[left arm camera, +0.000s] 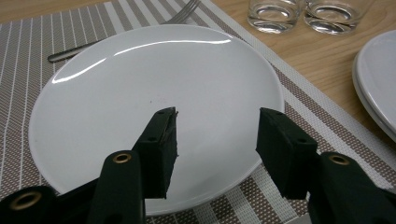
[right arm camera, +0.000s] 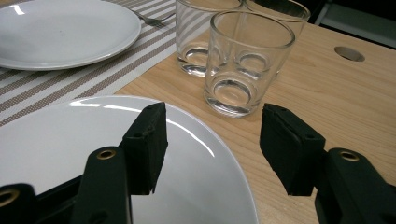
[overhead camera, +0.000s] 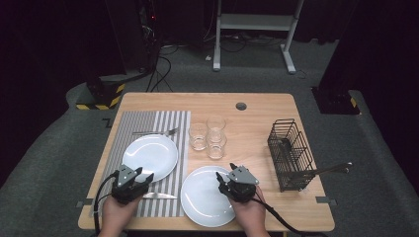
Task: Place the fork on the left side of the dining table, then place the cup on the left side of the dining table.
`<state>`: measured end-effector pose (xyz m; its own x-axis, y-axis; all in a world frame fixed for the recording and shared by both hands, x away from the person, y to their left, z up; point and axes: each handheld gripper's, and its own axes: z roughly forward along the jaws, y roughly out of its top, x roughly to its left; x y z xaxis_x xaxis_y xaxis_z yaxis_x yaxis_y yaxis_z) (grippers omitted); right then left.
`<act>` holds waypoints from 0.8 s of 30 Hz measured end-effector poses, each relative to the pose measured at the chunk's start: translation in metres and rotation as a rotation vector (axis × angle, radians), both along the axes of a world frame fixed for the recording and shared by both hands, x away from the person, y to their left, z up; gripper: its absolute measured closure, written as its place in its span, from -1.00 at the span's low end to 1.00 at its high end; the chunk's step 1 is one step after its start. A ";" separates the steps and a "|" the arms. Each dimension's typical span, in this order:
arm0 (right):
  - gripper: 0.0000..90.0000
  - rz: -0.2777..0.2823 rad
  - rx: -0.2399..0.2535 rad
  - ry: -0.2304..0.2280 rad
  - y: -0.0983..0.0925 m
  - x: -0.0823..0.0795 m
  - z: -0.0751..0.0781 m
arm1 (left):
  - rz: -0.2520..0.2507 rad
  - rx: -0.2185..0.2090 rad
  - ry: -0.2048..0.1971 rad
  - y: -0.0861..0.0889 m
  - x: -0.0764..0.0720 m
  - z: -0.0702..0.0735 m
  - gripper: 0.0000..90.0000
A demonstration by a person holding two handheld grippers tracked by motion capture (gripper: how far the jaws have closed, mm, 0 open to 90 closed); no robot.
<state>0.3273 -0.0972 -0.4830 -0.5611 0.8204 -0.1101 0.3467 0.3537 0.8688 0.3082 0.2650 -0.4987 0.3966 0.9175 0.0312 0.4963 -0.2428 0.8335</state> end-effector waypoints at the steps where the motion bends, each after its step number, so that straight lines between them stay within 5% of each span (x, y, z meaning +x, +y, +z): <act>1: -0.10 -0.005 0.006 0.000 0.000 0.001 0.000 | 0.000 -0.001 -0.002 0.000 0.001 0.000 0.06; 15: -0.33 -0.047 0.044 0.013 -0.007 0.010 0.005 | -0.018 -0.027 -0.010 -0.005 0.003 0.001 0.03; 24: -0.55 -0.033 0.038 0.045 0.005 0.013 0.004 | -0.010 -0.043 -0.015 0.002 -0.002 0.003 0.03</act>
